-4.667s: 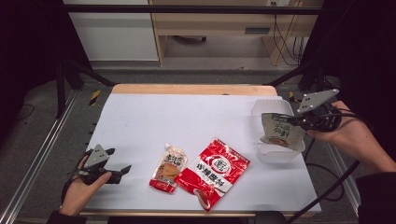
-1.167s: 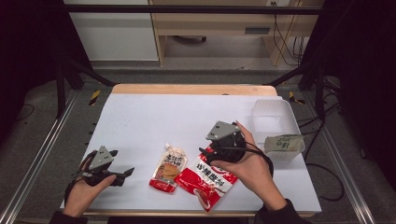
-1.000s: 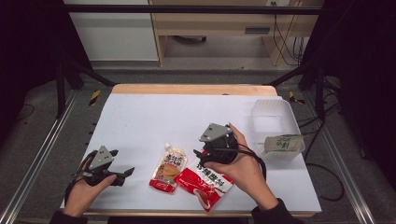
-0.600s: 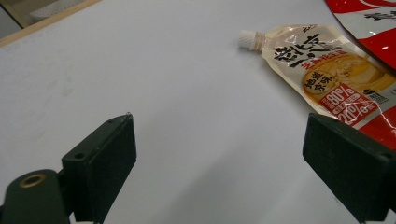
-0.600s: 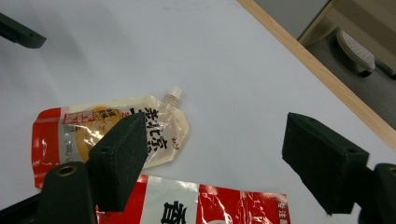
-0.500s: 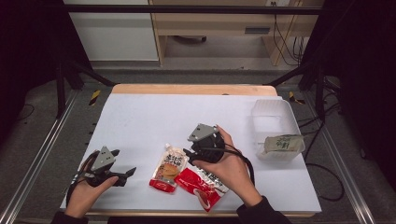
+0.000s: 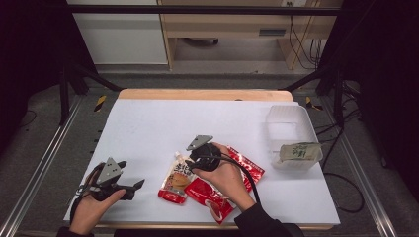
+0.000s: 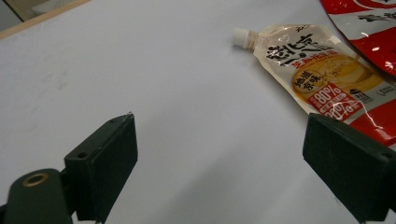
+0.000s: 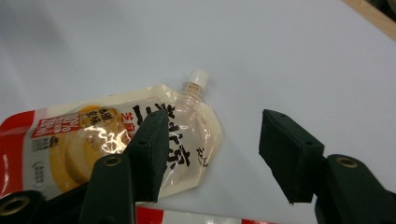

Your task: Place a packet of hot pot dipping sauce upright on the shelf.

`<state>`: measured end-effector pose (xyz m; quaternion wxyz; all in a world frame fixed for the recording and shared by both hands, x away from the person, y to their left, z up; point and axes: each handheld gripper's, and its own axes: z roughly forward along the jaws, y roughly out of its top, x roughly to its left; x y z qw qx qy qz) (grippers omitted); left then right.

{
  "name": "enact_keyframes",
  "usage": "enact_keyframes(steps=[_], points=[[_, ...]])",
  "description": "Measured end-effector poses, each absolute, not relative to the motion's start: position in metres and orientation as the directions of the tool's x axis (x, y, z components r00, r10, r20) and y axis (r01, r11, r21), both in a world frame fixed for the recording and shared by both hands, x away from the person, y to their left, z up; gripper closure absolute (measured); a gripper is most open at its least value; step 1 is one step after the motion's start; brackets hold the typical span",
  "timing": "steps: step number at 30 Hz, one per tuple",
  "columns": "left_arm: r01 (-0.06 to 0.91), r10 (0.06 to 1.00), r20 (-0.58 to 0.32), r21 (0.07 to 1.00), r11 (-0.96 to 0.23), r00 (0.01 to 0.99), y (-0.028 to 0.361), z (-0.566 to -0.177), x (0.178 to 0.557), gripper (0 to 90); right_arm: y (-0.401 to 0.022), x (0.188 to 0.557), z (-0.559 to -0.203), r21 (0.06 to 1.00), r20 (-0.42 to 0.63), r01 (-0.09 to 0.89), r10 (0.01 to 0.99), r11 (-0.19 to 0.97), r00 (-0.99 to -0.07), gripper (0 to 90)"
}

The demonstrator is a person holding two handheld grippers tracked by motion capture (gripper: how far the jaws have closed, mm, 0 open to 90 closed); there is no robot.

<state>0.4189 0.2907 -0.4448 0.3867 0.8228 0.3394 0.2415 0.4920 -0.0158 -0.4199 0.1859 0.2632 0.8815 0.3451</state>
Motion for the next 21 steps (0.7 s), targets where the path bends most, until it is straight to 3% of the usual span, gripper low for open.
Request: enact_keyframes(steps=[5,12,21], points=[[0.359,0.747,0.173,0.793,-0.492,0.642,0.293,-0.442,0.418,10.1,-0.008,0.503,-0.439,0.684,-0.121,0.376,0.606,0.625,-0.786,44.9],[0.355,0.741,0.164,0.797,-0.488,0.651,0.291,-0.442,0.421,10.1,-0.006,0.507,-0.455,0.687,-0.036,0.435,0.625,0.582,-0.780,47.2],[0.360,0.742,0.152,0.800,-0.480,0.653,0.291,-0.442,0.422,10.1,-0.008,0.509,-0.467,0.665,-0.018,0.466,0.636,0.584,-0.771,47.9]])
